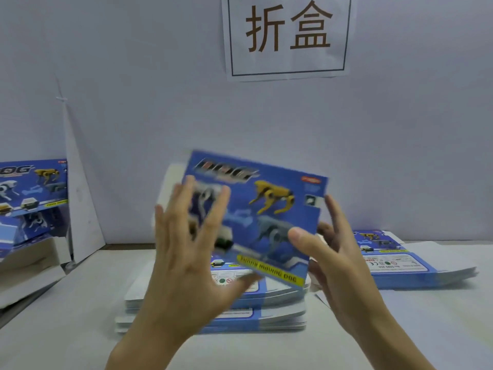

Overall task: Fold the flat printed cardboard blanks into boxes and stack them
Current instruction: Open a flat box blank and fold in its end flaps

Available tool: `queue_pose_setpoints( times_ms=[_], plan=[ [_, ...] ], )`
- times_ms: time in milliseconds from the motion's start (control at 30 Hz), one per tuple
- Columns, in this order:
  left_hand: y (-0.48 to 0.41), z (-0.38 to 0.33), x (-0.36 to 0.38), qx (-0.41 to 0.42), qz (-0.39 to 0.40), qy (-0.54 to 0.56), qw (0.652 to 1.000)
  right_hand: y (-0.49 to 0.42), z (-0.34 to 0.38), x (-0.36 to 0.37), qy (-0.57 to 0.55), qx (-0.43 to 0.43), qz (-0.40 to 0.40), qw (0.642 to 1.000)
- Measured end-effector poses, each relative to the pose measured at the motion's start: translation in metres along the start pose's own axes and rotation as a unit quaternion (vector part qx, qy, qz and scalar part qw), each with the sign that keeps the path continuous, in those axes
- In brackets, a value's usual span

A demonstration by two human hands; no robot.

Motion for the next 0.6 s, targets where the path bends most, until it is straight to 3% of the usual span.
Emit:
queue_pose_setpoints(
  times_ms=[100, 200, 267, 367, 467, 500, 600],
  plan=[
    [-0.001, -0.002, 0.003, -0.191, -0.049, 0.18, 0.964, -0.005, -0.002, -0.004, -0.066, -0.008, -0.058, 0.996],
    [0.0, 0.013, 0.012, -0.351, 0.025, 0.373, 0.858, -0.004, -0.003, -0.002, -0.091, -0.022, -0.049, 0.994],
    [0.001, 0.016, 0.013, -0.375, 0.104, 0.483, 0.784, -0.003, -0.006, 0.002, -0.08, -0.023, -0.016, 0.996],
    [0.002, 0.013, 0.018, -0.376, 0.131, 0.555, 0.73, 0.001, -0.012, 0.005, -0.028, -0.011, 0.017, 0.999],
    [0.0, 0.014, 0.02, -0.367, 0.082, 0.573, 0.728, 0.002, -0.012, 0.004, 0.042, -0.004, 0.024, 0.999],
    [0.0, 0.014, 0.02, -0.352, 0.075, 0.561, 0.745, 0.0, -0.01, 0.002, 0.053, 0.003, 0.015, 0.998],
    [0.001, 0.017, 0.017, -0.278, 0.077, 0.459, 0.841, -0.009, -0.008, -0.011, 0.09, 0.001, -0.035, 0.995]
  ],
)
Point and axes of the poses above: each hand's wrist, its own y-axis away from the middle knuckle, its own x-axis out of the palm, z = x × y, the point moved 1 cm from there along -y, towards the middle knuckle, and after that the axes turned 5 degrees about -x, right-handed, at the moved point
